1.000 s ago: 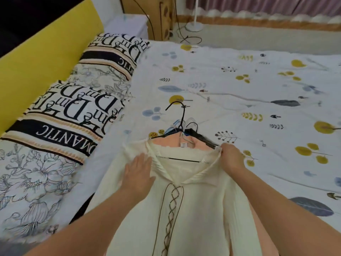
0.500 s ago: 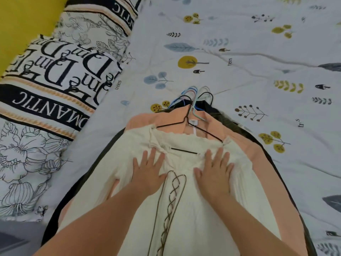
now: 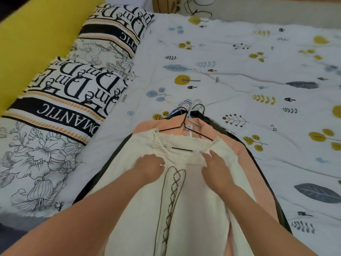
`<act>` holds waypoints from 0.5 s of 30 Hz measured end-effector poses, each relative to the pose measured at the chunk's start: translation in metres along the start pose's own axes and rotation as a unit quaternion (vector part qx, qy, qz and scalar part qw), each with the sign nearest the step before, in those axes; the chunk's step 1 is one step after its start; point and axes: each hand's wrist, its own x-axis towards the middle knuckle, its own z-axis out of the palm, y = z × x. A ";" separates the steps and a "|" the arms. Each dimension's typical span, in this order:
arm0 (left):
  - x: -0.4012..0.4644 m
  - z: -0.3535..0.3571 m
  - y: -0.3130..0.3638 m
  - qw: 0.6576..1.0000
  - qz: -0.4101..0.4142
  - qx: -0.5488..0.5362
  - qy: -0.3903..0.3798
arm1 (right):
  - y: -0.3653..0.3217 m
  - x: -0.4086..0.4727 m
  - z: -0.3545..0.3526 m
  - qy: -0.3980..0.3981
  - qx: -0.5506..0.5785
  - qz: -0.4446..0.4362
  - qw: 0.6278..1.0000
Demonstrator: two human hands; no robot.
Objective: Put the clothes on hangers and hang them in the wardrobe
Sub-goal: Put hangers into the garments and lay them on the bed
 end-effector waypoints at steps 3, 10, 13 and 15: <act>-0.042 -0.010 -0.004 1.000 0.024 -0.015 -0.011 | -0.015 -0.037 -0.007 -0.035 -0.022 -0.020 0.999; -0.156 -0.025 -0.033 0.997 0.045 -0.044 -0.039 | -0.053 -0.138 -0.018 -0.100 -0.108 -0.016 0.989; -0.200 -0.029 -0.051 0.997 0.041 -0.044 -0.039 | -0.069 -0.173 -0.021 -0.130 -0.139 -0.018 0.981; -0.231 -0.031 -0.064 0.998 0.036 -0.039 -0.032 | -0.081 -0.198 -0.024 -0.138 -0.159 -0.022 0.977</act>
